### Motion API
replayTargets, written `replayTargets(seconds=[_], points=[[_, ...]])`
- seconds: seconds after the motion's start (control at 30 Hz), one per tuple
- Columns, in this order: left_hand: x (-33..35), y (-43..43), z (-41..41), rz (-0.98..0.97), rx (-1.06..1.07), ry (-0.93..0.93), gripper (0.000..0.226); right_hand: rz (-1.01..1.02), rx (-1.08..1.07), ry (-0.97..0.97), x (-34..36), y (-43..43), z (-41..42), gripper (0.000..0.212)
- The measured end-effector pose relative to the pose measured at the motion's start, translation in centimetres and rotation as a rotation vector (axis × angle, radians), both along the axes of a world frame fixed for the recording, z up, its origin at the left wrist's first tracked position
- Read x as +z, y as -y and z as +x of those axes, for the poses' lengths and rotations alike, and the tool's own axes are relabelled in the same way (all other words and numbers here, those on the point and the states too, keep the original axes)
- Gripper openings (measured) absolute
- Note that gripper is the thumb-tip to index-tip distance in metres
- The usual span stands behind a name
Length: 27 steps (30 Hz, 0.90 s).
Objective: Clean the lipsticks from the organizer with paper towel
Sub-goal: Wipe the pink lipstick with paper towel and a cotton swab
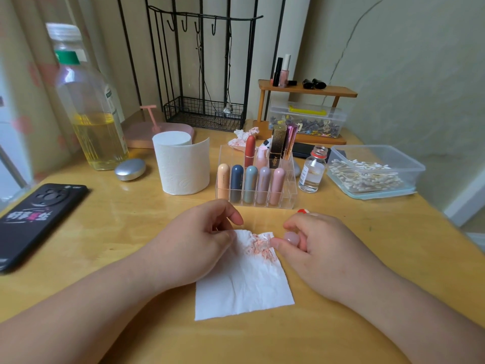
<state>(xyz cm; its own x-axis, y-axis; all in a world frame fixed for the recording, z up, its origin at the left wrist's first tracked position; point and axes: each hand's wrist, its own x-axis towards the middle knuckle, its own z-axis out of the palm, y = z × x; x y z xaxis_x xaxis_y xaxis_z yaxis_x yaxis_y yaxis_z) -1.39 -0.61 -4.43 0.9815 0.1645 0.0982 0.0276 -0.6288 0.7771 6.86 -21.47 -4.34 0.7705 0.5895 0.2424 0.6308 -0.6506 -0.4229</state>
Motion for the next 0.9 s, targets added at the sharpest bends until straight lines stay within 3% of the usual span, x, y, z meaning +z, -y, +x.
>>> replayTargets(seconds=[0.13,0.33,0.47,0.57,0.77,0.9], points=[[-0.2,-0.3,0.3,-0.162,0.033,-0.007,0.019,0.043,-0.059,0.009,1.0,0.3,-0.6,0.045],[0.4,-0.7,0.5,-0.557,-0.013,-0.007,0.013,0.222,-0.007,0.187,3.6,0.5,0.0,0.029],[0.7,-1.1,0.6,-0.763,-0.072,-0.043,0.021,0.280,0.059,0.224,7.3,-1.5,3.0,0.043],[0.8,-1.3,0.7,-0.853,-0.100,-0.048,0.027,0.183,0.131,0.222,9.9,-3.8,6.6,0.059],[0.4,-1.8,1.0,-0.888,-0.122,-0.035,0.029,-0.204,0.158,0.095,11.1,-7.7,12.4,0.095],[0.2,-2.0,1.2,-0.945,-0.120,-0.035,0.029,-0.299,0.179,0.090,10.7,-8.7,13.7,0.101]])
